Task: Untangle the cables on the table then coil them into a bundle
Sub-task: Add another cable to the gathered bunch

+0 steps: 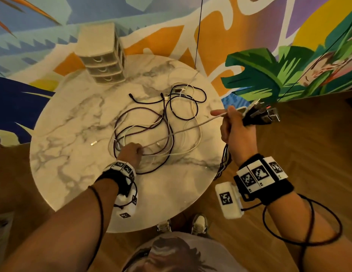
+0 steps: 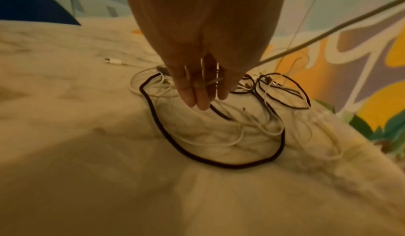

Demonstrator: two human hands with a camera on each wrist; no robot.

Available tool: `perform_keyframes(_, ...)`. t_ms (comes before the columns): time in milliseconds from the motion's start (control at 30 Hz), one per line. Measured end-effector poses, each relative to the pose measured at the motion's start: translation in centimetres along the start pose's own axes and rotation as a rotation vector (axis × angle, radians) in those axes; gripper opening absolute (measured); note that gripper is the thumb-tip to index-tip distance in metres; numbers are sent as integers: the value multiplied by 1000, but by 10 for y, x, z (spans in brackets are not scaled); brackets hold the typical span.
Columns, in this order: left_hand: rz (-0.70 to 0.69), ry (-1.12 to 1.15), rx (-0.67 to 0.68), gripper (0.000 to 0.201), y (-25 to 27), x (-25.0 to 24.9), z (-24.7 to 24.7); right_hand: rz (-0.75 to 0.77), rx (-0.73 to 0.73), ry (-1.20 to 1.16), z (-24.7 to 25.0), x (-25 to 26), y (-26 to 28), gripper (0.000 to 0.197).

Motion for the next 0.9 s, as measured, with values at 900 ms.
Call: perform_keyframes(900,-343,-158,-337,7,34,-20,24,-15,173,71,-54,-12,-1,32)
Point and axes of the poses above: each hand's wrist, its own y-axis away from the middle knuckle, its own z-axis out of the back of the hand, x = y × z, the point moved 6 cm from there along -y, towards the middle knuckle, and after that the axes turned 8 degrees about y, right-handed, at the moved point
